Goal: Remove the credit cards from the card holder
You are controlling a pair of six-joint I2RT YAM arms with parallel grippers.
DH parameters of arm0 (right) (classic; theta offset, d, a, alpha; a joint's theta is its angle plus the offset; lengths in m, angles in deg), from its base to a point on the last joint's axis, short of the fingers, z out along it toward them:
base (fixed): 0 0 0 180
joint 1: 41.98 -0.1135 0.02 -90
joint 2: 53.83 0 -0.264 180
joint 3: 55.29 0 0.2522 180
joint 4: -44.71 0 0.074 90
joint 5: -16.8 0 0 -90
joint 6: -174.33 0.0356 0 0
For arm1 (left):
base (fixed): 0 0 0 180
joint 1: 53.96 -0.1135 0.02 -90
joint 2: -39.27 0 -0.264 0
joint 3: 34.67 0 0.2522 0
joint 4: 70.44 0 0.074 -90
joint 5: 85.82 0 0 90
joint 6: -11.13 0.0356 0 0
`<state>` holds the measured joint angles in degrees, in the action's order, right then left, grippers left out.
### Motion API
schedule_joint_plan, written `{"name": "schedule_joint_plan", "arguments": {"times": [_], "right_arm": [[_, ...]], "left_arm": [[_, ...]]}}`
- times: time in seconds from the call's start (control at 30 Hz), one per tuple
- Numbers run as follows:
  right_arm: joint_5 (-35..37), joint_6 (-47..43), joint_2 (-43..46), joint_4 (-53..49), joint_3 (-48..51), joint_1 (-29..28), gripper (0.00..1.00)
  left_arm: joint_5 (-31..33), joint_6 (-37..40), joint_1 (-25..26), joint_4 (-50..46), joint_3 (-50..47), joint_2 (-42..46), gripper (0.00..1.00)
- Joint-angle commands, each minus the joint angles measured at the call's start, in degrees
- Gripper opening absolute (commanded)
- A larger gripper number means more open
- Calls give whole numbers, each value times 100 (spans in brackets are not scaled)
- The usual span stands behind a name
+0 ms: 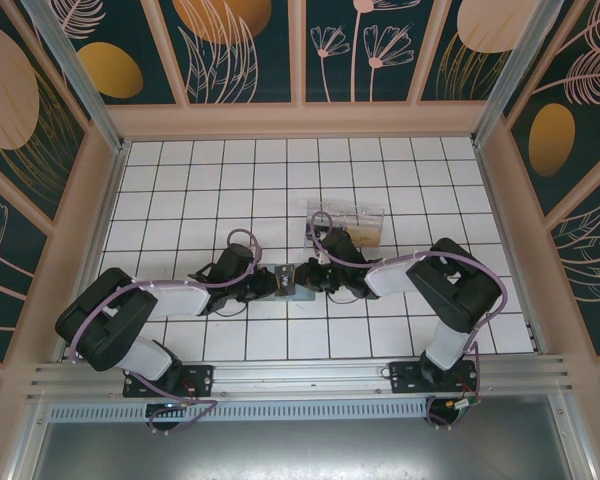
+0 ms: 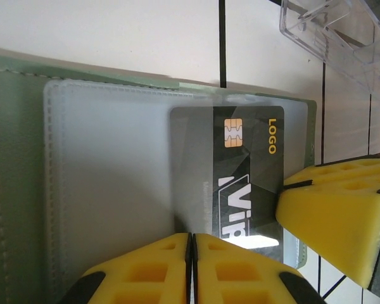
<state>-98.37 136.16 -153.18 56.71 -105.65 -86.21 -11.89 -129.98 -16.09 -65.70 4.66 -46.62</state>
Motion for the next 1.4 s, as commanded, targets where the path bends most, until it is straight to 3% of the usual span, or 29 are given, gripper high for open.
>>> {"name": "schedule_joint_plan", "arguments": {"times": [0.0,0.17,0.3,0.63,1.07,1.2,1.3,1.37], "right_arm": [[-170,94,-199,297,-20,-1,14],[-152,72,-210,230,-64,-25,14],[-86,12,-128,145,-19,-9,0],[32,-106,504,60,608,356,0],[219,-607,2045,-1240,946,842,0],[609,-1054,2754,-2252,624,846,0],[1154,-1593,3165,-3139,127,839,0],[1460,-1982,3266,-3634,-279,822,0]], "left_arm": [[-53,-39,63,122,-16,-122,12],[-45,-24,67,87,-7,-122,12],[-21,-22,69,48,1,-108,12],[184,25,71,-210,37,111,13],[200,44,68,-315,110,360,14],[218,74,69,-450,240,689,21],[368,84,67,-592,319,1073,46],[513,99,71,-698,344,1376,51]]}}
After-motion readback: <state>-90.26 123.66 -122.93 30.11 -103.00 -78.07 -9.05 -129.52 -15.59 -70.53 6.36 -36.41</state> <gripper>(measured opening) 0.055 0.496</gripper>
